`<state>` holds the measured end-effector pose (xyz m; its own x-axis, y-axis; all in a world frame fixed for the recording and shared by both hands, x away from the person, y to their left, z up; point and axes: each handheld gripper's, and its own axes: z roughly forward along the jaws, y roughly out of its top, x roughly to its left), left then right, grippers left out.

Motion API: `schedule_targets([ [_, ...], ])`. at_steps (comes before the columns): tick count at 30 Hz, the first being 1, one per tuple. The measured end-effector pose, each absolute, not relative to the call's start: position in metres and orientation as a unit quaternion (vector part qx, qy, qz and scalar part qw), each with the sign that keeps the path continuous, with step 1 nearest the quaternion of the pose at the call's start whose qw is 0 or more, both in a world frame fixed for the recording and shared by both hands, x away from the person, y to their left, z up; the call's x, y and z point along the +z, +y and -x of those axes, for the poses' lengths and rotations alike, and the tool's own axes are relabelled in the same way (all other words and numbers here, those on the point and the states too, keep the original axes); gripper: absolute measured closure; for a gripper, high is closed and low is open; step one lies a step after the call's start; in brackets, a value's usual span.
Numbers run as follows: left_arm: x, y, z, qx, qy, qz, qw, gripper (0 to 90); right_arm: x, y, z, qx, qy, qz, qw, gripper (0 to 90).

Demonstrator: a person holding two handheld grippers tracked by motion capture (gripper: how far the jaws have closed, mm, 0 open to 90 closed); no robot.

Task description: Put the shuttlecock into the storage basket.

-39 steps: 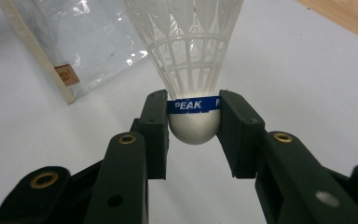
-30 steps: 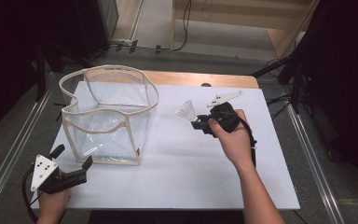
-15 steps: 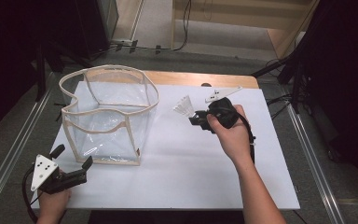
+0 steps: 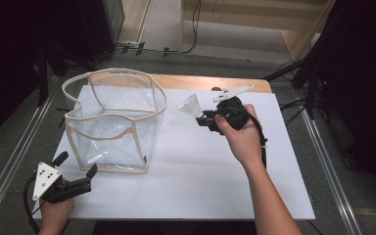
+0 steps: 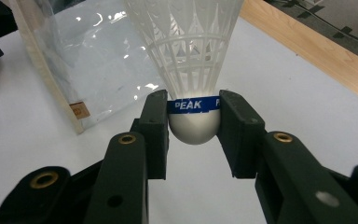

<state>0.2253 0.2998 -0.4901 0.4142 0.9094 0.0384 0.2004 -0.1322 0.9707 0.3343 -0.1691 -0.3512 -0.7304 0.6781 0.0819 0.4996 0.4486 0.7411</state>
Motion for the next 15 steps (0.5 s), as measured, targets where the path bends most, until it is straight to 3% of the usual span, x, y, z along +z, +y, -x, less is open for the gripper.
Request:
schedule_targets([
  [15,-0.490,0.300,-0.225,0.346,0.415,-0.669,0.511,0.0,-0.342,-0.158,-0.337,0.402,0.842,-0.338,0.123,62.2],
])
